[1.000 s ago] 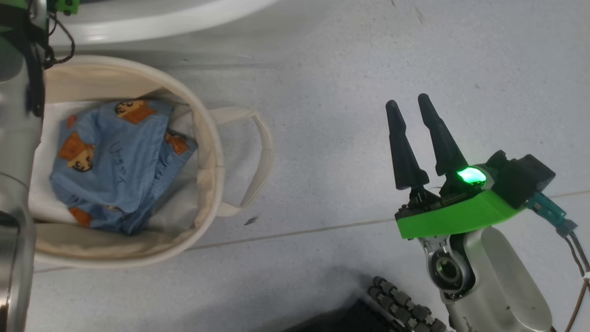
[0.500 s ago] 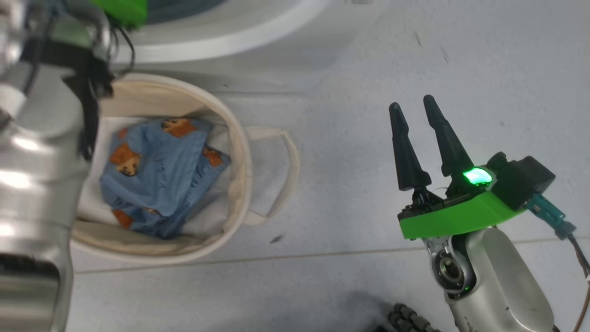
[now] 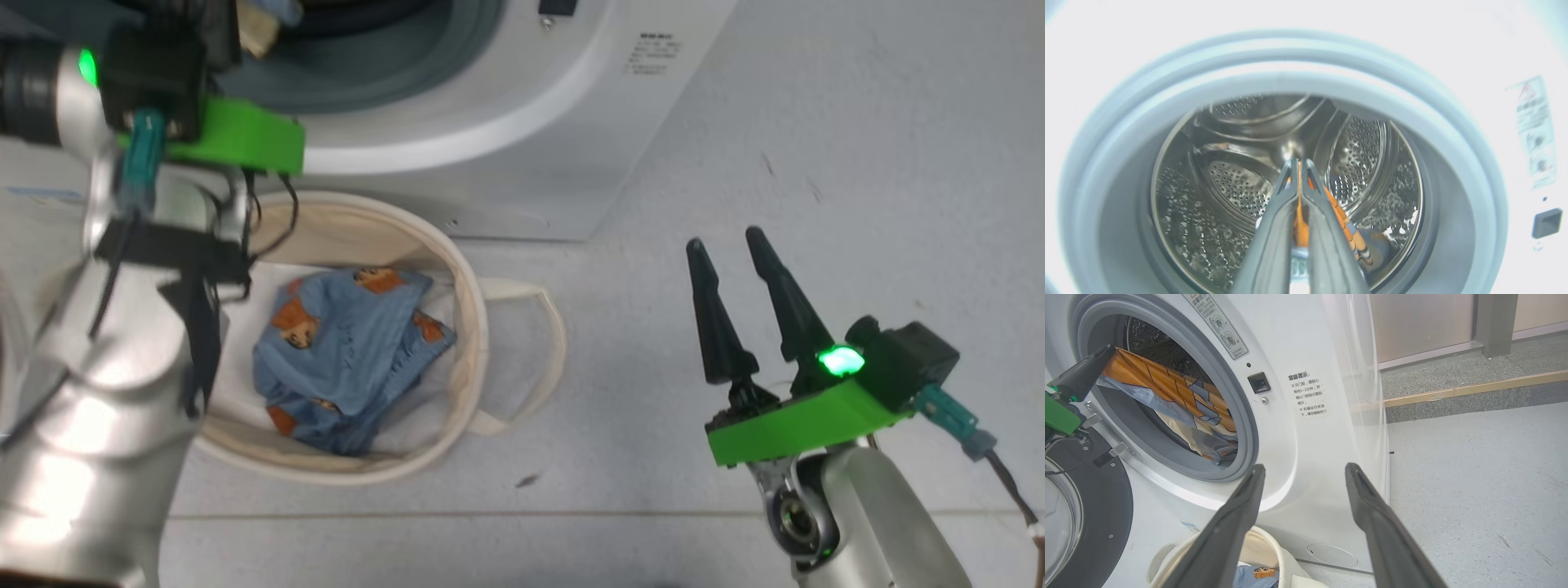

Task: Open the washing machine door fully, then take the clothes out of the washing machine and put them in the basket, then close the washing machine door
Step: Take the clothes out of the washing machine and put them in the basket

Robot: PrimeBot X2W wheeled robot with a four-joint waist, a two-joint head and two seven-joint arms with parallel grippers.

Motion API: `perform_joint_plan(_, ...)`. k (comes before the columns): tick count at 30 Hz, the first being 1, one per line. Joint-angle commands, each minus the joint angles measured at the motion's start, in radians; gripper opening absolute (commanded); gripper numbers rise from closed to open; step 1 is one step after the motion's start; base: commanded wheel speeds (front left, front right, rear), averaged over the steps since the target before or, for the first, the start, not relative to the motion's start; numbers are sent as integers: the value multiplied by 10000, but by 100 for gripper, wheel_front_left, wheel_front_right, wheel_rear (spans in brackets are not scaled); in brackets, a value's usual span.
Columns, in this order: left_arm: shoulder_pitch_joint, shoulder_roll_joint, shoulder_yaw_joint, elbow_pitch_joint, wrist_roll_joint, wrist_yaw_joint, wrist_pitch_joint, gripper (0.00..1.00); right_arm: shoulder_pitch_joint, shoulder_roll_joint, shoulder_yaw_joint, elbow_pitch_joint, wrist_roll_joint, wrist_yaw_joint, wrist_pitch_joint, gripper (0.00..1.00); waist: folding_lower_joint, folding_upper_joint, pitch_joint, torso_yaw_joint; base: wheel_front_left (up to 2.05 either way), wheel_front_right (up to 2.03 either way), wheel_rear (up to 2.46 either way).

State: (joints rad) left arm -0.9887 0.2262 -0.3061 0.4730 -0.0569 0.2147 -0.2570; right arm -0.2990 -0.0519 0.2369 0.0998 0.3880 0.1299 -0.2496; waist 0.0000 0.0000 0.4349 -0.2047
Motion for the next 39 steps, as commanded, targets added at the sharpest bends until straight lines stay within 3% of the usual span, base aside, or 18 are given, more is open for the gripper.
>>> perform_joint_plan(1,22,405,367,-721,-97,108,-46,0,238,17,156,-248,-76,8,-122,100,0,0,-355,241,0,0,0)
perform_joint_plan(16,2103,52,972,-5818,109,475,-47,0,819,17,160,-27,-243,8,-122,100,0,0,-1820,832,0,0,0)
perform_joint_plan(30,2622,-12,1023,-8086,493,618,-47,0,1120,17,210,94,-272,8,-122,100,0,0,-2382,996,0,0,0)
perform_joint_plan(39,2949,-11,965,-8042,480,677,-47,0,1184,17,244,160,-279,8,-122,100,0,0,-2462,1022,0,0,0)
